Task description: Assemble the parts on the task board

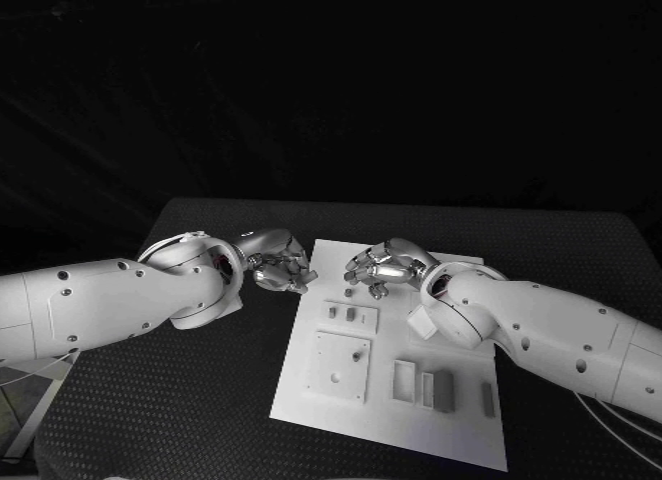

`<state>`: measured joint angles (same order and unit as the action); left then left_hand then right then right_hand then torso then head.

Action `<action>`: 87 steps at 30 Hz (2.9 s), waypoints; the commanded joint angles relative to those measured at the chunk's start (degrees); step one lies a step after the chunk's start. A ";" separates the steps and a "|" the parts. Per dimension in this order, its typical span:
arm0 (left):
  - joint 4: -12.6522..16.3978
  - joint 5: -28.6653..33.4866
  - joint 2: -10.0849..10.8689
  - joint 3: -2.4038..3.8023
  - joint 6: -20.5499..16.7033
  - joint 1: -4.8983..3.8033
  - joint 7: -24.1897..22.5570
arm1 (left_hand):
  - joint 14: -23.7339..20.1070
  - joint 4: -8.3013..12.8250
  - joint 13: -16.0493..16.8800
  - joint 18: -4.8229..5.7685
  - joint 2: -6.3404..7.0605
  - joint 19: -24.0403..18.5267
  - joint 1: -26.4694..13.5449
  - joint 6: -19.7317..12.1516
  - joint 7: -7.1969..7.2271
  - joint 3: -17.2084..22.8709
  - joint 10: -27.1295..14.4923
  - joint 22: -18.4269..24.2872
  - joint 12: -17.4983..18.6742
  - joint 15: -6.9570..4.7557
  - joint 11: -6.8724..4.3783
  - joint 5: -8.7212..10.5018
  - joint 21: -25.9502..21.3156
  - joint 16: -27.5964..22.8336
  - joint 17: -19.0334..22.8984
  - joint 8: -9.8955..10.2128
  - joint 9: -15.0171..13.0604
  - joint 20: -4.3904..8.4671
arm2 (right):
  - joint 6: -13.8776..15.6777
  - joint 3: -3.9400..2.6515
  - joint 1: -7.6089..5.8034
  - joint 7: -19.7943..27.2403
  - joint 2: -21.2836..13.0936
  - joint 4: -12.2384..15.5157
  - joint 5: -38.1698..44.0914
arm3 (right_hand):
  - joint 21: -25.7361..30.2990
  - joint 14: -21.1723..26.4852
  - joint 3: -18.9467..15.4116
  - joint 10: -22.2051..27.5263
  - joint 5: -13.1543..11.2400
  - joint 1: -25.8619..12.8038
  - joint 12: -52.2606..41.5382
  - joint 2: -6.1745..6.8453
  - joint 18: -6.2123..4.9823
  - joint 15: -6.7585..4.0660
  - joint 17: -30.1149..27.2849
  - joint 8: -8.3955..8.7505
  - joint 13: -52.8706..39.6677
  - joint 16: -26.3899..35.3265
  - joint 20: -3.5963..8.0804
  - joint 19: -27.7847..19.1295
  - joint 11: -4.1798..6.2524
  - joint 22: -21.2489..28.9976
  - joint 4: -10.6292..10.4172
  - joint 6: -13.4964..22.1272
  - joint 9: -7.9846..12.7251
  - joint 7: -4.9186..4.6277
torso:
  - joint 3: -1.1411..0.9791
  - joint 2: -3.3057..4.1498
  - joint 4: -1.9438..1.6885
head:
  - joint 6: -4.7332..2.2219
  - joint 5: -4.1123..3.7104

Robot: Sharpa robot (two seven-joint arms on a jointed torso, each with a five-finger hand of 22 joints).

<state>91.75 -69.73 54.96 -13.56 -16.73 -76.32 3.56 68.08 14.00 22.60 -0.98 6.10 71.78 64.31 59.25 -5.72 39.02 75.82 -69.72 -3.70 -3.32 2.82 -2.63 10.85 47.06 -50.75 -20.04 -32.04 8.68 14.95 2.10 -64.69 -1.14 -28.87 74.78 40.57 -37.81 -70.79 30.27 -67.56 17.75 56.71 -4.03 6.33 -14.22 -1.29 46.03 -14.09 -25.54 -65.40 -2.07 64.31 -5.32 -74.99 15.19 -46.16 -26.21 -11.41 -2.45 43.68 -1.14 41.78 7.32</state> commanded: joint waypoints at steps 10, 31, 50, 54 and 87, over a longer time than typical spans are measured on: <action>0.57 0.39 -0.64 0.00 0.90 -0.13 0.16 | 0.02 -1.31 0.11 -1.02 -3.74 0.28 3.39 0.29 -0.09 1.56 0.20 -0.10 -0.40 -0.01 -0.03 -0.31 -0.07 0.30 0.05 -0.27 -1.10 0.20 | -2.33 -0.01 -0.17 -3.99 2.46 0.20 -1.21 | 0.28 0.21 -2.30 1.82 -0.14 -1.57 0.08 0.14 -0.78 0.68 -0.10 0.17 1.49 -0.73 0.06 -0.22 -0.58 -1.11 0.18 1.16 0.25 -0.58 | 0.10 0.06 -0.06 | -0.27 -0.26; 1.04 0.41 -1.03 -0.02 1.47 -0.15 0.65 | 0.06 -1.36 0.12 -1.01 -3.71 0.31 3.35 0.28 -0.10 1.64 0.28 -0.15 -0.40 -0.03 -0.05 -0.33 -0.11 0.35 0.07 -0.24 -1.22 0.20 | -2.09 -0.03 -0.15 -1.55 5.08 -0.43 -1.66 | 0.19 -0.10 -3.24 -0.61 -0.01 -1.27 -0.73 -2.06 -0.78 -0.33 -0.56 -2.66 2.44 -1.10 0.36 0.19 0.47 -1.08 0.80 -2.56 -0.68 0.79 | 0.06 0.03 -0.09 | -0.17 0.07; 0.98 0.41 -1.21 -0.03 1.79 -0.16 1.09 | 0.07 -1.36 0.13 -1.00 -3.66 0.33 3.35 0.27 -0.10 1.70 0.31 -0.18 -0.39 -0.05 -0.06 -0.33 -0.15 0.39 0.08 -0.22 -1.30 0.21 | -1.25 -0.03 -0.14 -1.40 5.60 -0.09 -1.37 | -0.85 -2.04 1.09 -5.03 0.17 2.82 -2.12 -4.25 -0.78 -1.99 -0.74 -4.92 2.65 -2.09 1.25 2.04 2.16 -1.18 1.24 -6.27 -1.88 2.59 | 0.05 0.01 0.00 | 0.19 0.18; 1.08 0.41 -1.18 -0.03 1.80 -0.16 1.09 | 0.08 -1.37 0.14 -1.00 -3.64 0.34 3.34 0.27 -0.10 1.71 0.32 -0.19 -0.39 -0.05 -0.07 -0.33 -0.15 0.40 0.08 -0.21 -1.32 0.22 | -0.42 -0.03 -0.14 -1.59 5.79 -0.25 -1.33 | -1.10 -2.29 2.79 -6.33 0.14 3.78 -2.66 -4.53 -0.78 -2.41 -0.80 -5.44 2.42 -2.21 1.32 2.28 2.61 -1.19 1.29 -7.20 -2.31 3.01 | 0.03 0.01 -0.03 | 0.39 0.22; 0.92 0.41 -1.52 -0.04 2.16 -0.16 2.01 | 0.22 -1.43 0.19 -1.00 -3.56 0.45 3.32 0.32 -0.08 1.82 0.53 -0.27 -0.44 -0.13 -0.15 -0.33 -0.22 0.56 0.08 -0.20 -1.54 0.26 | 2.28 -0.03 -0.11 -2.91 6.55 0.68 1.03 | -1.90 -2.53 -0.23 -6.94 -0.20 -0.46 -2.71 -1.18 -0.78 -2.77 -0.90 -5.63 1.19 -2.51 1.44 2.24 2.98 -1.13 1.31 -7.44 -3.92 3.31 | 0.06 0.01 -0.02 | 0.83 0.36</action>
<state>92.48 -69.58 53.78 -13.62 -15.21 -76.41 5.72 67.99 13.99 22.68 -0.99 6.33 72.20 64.55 59.26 -5.67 39.18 76.05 -69.92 -3.73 -3.22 2.62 -2.82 10.85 47.25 -50.73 -20.19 -33.50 8.68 17.10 2.13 -64.82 -4.40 -22.70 74.97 39.92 -39.50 -73.57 30.18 -74.74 17.71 56.56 -6.93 5.15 -13.49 -4.05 45.19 -19.94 -24.31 -67.66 -0.69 66.73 -2.26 -74.99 16.51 -54.07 -30.18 -8.00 -2.41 43.69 -1.15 42.56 7.68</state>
